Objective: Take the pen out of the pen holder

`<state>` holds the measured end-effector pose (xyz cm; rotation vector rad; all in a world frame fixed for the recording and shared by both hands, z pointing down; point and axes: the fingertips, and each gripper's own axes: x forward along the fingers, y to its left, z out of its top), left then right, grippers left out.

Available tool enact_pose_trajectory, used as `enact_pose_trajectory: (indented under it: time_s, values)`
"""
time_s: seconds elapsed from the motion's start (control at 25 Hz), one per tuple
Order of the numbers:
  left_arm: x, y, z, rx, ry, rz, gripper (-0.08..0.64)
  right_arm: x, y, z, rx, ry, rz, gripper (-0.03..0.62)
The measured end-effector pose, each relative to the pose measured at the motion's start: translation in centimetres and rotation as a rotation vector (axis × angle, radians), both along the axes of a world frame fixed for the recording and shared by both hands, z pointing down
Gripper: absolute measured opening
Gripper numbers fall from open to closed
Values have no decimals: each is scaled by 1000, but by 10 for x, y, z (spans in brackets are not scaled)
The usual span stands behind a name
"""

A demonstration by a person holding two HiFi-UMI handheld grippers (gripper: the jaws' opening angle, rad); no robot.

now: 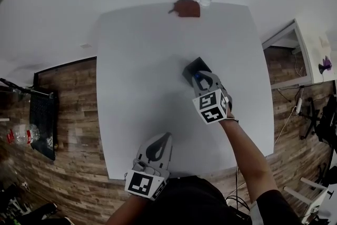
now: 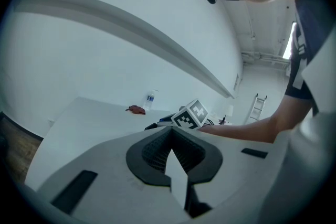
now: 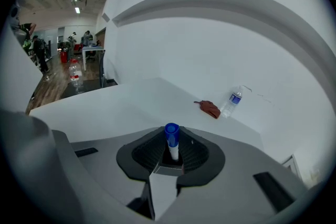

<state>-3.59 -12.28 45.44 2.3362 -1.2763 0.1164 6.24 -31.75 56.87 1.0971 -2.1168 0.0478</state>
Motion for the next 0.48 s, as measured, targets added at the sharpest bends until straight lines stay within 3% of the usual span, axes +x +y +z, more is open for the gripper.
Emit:
enact_pose_trajectory:
  time_s: [0.48]
  values:
    - [20, 18, -36, 98, -8, 23, 5, -5, 61, -101, 159, 8, -102, 81]
